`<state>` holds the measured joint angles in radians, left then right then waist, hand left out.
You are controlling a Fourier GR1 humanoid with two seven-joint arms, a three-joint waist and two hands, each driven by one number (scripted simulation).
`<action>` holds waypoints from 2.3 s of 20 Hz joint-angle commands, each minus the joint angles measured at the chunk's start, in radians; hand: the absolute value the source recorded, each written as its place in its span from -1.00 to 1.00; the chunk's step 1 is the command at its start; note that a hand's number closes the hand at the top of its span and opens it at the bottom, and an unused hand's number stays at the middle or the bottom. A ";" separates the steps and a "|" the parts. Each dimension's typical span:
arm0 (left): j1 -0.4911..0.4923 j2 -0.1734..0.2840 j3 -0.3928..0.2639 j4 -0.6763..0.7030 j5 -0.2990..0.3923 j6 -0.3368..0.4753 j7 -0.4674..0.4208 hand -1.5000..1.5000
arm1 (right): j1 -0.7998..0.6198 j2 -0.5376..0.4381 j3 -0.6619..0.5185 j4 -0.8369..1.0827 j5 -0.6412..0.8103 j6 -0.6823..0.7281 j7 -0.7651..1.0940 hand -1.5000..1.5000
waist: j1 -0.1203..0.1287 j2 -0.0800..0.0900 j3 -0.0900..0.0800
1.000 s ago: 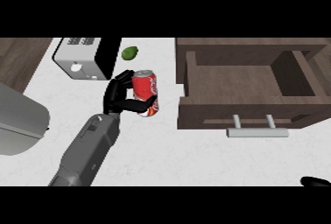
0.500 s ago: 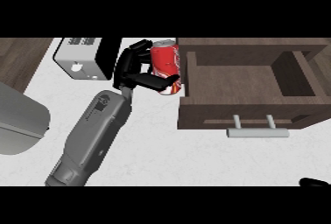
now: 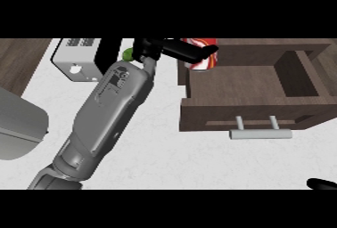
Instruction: Pick up the can, place it into the drawer and close the drawer
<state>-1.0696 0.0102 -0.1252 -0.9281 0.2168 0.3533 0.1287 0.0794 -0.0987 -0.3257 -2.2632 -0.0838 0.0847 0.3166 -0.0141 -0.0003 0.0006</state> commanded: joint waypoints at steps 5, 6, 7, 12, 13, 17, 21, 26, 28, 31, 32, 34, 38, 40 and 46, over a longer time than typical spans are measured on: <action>-0.230 -0.010 -0.031 0.143 0.042 0.089 0.083 1.00 | -0.068 -0.022 0.003 0.019 0.016 -0.022 0.034 -1.00 | -0.016 0.005 0.000; -0.269 -0.010 0.026 0.211 0.020 0.028 0.062 1.00 | -0.014 -0.014 -0.004 0.008 -0.018 0.012 0.011 -1.00 | -0.020 0.007 0.000; -0.286 -0.010 -0.008 0.220 0.051 0.063 0.075 1.00 | -0.032 0.002 0.017 0.027 0.002 0.001 -0.014 -1.00 | -0.020 0.007 0.000; -0.410 -0.010 -0.038 0.349 0.101 0.084 0.062 1.00 | -0.068 -0.011 0.027 0.003 0.022 -0.023 0.040 -1.00 | -0.038 0.011 0.001; -0.407 -0.010 -0.066 0.377 0.123 0.109 0.051 1.00 | -0.086 -0.032 0.019 -0.014 0.004 -0.016 0.064 -1.00 | -0.047 0.012 0.001; -0.479 -0.010 -0.087 0.447 0.142 0.105 0.055 1.00 | -0.091 -0.043 -0.007 0.002 -0.035 -0.008 0.066 -1.00 | -0.047 0.012 0.001; -0.497 -0.010 -0.138 0.493 0.184 0.109 0.032 1.00 | -0.076 -0.026 0.021 -0.028 0.011 -0.024 0.073 -1.00 | -0.055 0.014 0.001; -0.530 -0.010 -0.171 0.554 0.230 0.205 0.020 1.00 | -0.153 -0.068 0.013 0.046 -0.016 -0.005 0.070 -1.00 | -0.077 0.022 0.003; -0.523 -0.010 -0.171 0.579 0.233 0.235 -0.012 -1.00 | -0.115 -0.068 0.003 -0.020 -0.041 0.005 0.086 -1.00 | -0.094 0.022 0.003; -0.525 -0.010 -0.199 0.580 0.255 0.276 -0.022 -1.00 | -0.089 -0.035 0.049 -0.022 -0.007 0.006 0.066 -1.00 | -0.095 0.022 0.003; -0.522 -0.010 -0.202 0.596 0.253 0.282 -0.039 -1.00 | -0.122 -0.045 0.039 0.034 -0.006 0.004 0.048 -1.00 | -0.089 0.026 0.003; -0.550 -0.010 -0.206 0.611 0.256 0.293 -0.032 -1.00 | -0.121 -0.047 0.040 -0.012 0.018 -0.019 0.087 -1.00 | -0.086 0.023 0.002; -0.550 -0.010 -0.208 0.622 0.281 0.310 -0.068 -1.00 | -0.170 -0.123 0.023 0.028 0.037 0.026 0.053 -1.00 | -0.094 0.029 0.003; -0.557 -0.010 -0.190 0.633 0.301 0.297 -0.074 -1.00 | -0.196 -0.123 0.090 0.028 0.103 0.029 0.050 -1.00 | -0.084 0.034 0.002; -0.560 -0.010 -0.196 0.607 0.365 0.307 -0.069 -1.00 | -0.206 -0.168 0.163 0.070 0.270 0.056 -0.063 -1.00 | -0.084 0.030 0.003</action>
<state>-1.6161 0.0001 -0.3179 -0.3177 0.5484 0.6513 0.0481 -0.1247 -0.2470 -0.2184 -2.2152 0.0879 0.1259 0.3066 -0.0999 0.0304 0.0029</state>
